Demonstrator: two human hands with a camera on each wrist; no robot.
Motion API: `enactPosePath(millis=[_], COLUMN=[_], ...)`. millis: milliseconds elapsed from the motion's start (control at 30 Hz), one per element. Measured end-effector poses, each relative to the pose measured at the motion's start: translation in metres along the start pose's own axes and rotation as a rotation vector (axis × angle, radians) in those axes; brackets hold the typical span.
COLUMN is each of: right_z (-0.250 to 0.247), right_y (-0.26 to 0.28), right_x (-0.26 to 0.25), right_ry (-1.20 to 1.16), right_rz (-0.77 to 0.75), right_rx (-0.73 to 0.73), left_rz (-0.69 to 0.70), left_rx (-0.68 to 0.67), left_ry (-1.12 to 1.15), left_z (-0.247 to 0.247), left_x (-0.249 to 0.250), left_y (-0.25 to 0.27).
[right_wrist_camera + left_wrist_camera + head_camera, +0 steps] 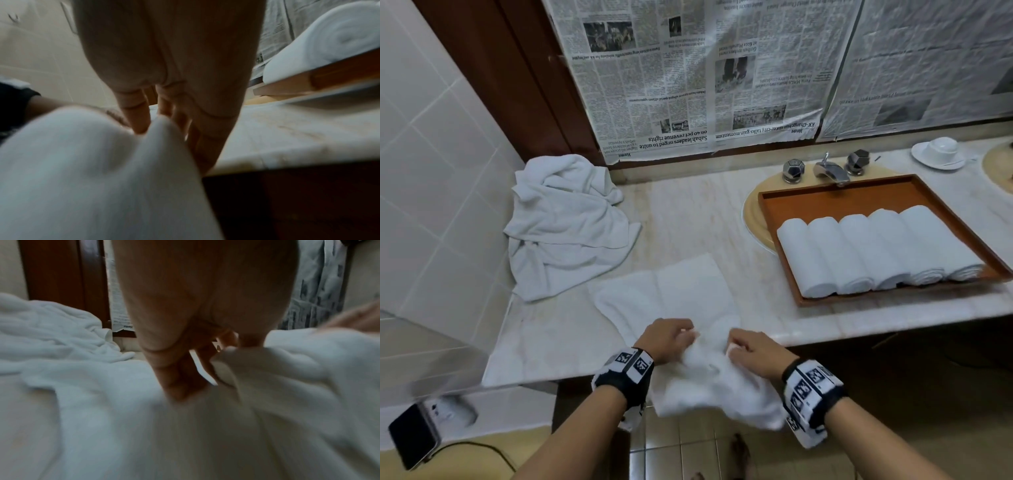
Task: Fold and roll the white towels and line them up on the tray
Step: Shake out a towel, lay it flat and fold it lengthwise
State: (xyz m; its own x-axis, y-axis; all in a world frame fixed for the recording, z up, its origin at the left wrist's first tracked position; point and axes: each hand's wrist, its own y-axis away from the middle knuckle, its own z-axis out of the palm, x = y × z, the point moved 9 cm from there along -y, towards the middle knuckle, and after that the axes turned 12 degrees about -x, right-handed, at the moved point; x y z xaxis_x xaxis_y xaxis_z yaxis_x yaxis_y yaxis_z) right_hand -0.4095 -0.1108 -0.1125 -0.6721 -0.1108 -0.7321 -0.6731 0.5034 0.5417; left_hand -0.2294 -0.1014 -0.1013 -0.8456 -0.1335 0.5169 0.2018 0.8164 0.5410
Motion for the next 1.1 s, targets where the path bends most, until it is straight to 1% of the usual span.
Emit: enactPosePath(millis=[67,100,133,167,233,333,467,600,700,767,833,967,1100], right_z=[0.031,0.042,0.048,0.049,0.039,0.003,-0.059,-0.109,-0.148,-0.17,-0.186,-0.212,-0.236], right_y=[0.017,0.025,0.033,0.041,0.056,0.075,0.097,0.118,0.134,0.14,0.141,0.129,0.105], right_x=[0.01,0.012,0.011,0.006,-0.014,-0.047,-0.076,-0.088,-0.101,-0.109,-0.118,-0.131,-0.127], right_ry=[0.034,0.057,0.068,0.056,0.002,-0.087,-0.118,-0.107,-0.152,-0.123,-0.087,-0.096,-0.092], right_rz=[0.026,0.026,0.015,-0.007,-0.079,-0.211,-0.281,-0.282,-0.344,-0.368,-0.386,-0.441,-0.449], right_rx=[-0.11,-0.14,-0.144,-0.131,-0.062,0.107,0.387,0.496,0.621,0.693,0.732,0.729,0.717], left_rz=[0.032,0.047,0.066,0.091,0.146,0.235,0.338,0.366,0.362,0.358,0.367,0.351,0.264], left_rx=[-0.177,-0.25,-0.294,-0.311,-0.289,-0.139,0.184,0.453,0.598,0.643,0.662,0.67,0.648], left_ry=[0.108,0.179,0.247,0.307,0.405,0.48,0.662,0.712,0.758,0.765,0.743,0.68,0.458], left_z=[0.029,0.042,0.051,0.055,0.05,0.009,-0.072,-0.139,-0.176,-0.195,-0.21,-0.231,-0.248], left_x=[0.0,-0.001,-0.002,-0.003,-0.003,0.0,-0.008,-0.024,-0.035,-0.035,-0.028,-0.022,-0.024], left_y=[0.013,0.019,0.025,0.032,0.043,0.061,0.098,0.136,0.153,0.159,0.161,0.155,0.136])
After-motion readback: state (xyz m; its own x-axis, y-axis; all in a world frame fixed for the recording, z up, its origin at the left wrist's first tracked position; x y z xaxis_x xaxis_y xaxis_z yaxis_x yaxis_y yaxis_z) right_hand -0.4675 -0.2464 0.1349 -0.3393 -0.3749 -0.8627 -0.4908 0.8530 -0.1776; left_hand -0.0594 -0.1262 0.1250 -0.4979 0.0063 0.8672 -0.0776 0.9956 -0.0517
